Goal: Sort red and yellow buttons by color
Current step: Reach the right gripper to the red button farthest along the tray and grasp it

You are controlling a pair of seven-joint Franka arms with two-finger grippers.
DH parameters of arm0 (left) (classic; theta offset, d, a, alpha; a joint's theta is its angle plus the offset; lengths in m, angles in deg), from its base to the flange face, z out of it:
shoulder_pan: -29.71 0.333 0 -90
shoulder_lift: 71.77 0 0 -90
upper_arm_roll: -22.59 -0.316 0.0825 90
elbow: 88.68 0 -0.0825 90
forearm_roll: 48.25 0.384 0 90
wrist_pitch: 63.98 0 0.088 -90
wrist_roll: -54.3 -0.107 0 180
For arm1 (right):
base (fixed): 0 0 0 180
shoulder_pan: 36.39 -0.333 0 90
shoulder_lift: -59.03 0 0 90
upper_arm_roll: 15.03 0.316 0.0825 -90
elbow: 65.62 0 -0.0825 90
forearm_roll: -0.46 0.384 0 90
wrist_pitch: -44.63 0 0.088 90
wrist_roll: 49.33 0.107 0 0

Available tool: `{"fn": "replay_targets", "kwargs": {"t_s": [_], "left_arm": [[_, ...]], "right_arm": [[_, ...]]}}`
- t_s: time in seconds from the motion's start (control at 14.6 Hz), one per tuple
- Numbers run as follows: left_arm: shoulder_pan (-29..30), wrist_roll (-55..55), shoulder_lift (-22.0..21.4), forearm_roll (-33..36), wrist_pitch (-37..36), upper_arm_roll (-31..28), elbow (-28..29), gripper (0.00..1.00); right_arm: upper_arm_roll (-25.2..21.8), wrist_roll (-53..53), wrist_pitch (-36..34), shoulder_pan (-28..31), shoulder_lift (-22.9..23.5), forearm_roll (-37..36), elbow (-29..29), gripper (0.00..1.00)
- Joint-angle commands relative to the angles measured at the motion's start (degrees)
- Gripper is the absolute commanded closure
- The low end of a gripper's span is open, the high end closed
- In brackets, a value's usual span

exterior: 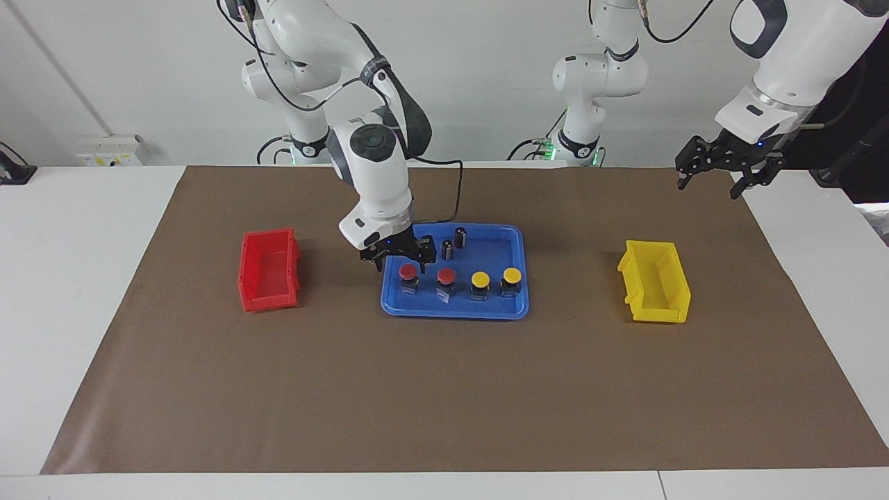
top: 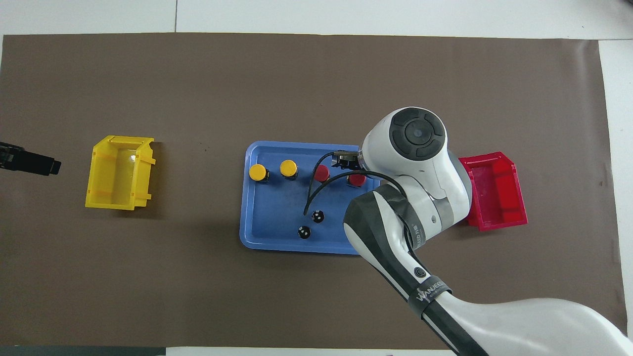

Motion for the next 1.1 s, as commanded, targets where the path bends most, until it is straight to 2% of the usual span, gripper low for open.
{"fn": "replay_targets", "kwargs": {"t_s": [0.0, 0.27, 0.55, 0.82, 1.03], "left_arm": [[2.12, -0.49, -0.31, 0.98, -1.29, 0.41, -0.66, 0.00], [2.20, -0.49, -0.22, 0.98, -1.02, 0.41, -0.57, 0.00], [2.21, -0.49, -0.58, 0.98, -0.50, 0.41, 0.66, 0.00], [1.59, -0.67, -0.58, 1.07, -0.06, 0.50, 0.75, 0.00], [1.59, -0.58, -0.75, 1.07, 0.11, 0.50, 1.10, 0.00]], "right_arm": [[-0.07, 0.81, 2.21, -0.07, -0.38, -0.30, 2.54, 0.06], [0.01, 0.98, 5.72, -1.38, 0.84, -0.30, 4.66, 0.16], [0.01, 0.81, 5.91, -1.56, 1.46, -0.30, 4.66, 0.20], [0.01, 0.46, 5.55, -1.47, 1.55, -0.30, 4.13, 0.38], [-0.07, 0.28, 5.55, -1.47, 1.72, -0.30, 3.78, 0.41]]}}
